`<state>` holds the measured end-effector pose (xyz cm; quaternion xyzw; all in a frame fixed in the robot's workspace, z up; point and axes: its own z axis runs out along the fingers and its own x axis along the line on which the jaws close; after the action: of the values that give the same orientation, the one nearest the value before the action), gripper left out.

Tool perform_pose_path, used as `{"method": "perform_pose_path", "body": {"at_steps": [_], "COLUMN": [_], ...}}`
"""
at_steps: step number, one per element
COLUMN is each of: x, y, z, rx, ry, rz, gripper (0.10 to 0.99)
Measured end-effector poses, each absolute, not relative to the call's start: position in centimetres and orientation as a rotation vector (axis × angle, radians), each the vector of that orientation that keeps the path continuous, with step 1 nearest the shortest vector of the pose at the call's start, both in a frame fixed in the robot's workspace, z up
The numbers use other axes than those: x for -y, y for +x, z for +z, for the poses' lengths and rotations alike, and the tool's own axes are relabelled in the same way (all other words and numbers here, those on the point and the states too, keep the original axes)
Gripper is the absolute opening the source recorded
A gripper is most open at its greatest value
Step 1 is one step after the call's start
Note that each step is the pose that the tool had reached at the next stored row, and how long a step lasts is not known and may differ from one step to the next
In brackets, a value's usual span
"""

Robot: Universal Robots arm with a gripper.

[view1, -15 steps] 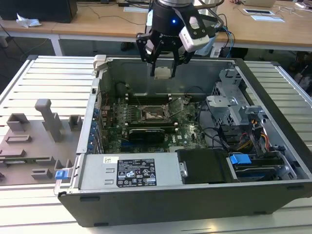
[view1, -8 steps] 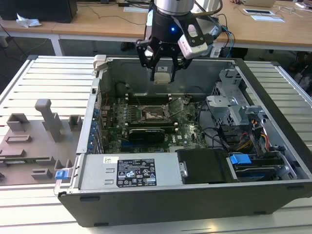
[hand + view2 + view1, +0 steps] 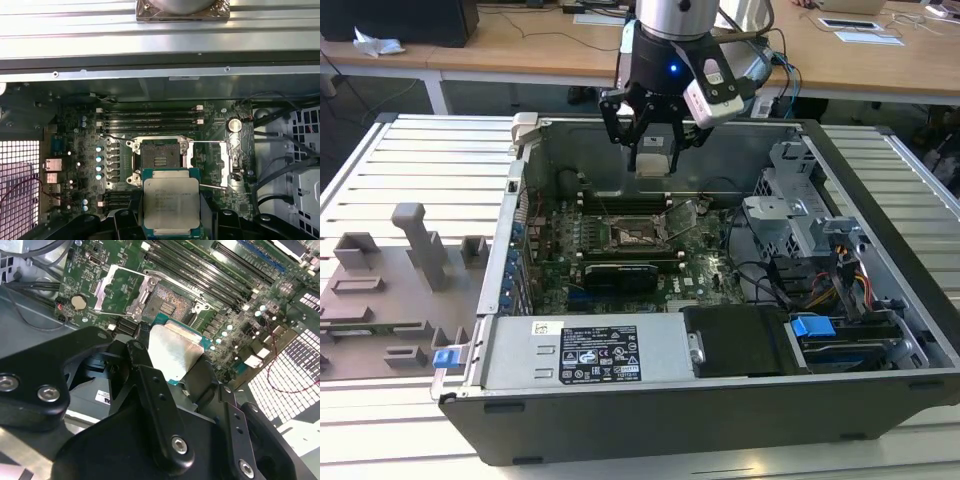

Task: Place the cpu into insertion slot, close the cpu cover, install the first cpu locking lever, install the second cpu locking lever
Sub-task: 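Place the cpu into insertion slot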

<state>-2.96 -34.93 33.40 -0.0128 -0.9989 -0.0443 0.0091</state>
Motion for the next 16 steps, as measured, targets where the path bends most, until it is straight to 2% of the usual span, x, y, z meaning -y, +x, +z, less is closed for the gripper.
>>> {"method": "perform_pose_path", "body": {"at_steps": [16], "x": [34.9], "y": [-3.0], "z": [31.4], "rx": [3.12], "ry": [-0.04], "rz": [-0.138], "gripper": [0.541]}}
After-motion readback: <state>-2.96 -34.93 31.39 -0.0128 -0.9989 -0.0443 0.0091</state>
